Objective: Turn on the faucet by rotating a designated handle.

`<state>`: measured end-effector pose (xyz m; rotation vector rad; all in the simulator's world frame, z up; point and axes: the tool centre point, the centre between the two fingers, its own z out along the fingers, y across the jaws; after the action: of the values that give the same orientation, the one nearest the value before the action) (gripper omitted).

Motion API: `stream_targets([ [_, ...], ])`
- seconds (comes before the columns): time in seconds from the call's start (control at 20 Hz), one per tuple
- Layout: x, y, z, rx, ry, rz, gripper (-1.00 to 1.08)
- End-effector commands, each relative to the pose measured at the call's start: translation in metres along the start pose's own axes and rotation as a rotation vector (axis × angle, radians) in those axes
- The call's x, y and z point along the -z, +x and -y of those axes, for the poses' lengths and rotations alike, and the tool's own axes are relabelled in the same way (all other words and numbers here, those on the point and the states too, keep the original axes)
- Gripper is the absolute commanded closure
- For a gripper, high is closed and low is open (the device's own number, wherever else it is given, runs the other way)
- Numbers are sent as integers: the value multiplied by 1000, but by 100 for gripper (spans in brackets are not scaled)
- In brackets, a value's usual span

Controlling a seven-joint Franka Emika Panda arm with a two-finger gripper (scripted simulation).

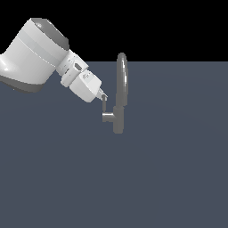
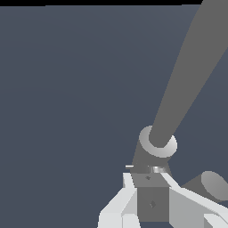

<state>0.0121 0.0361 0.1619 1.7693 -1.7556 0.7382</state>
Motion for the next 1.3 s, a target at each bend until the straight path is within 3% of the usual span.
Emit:
stream_targets([
  [0.0,1,1,-8,0,0,0,108],
  [0.4,6,5,-33,0,0,0,108],
  [0.5,6,3,-27,3,9,-1,108],
  [1.25,-8,-9,-77,0,1,0,108],
])
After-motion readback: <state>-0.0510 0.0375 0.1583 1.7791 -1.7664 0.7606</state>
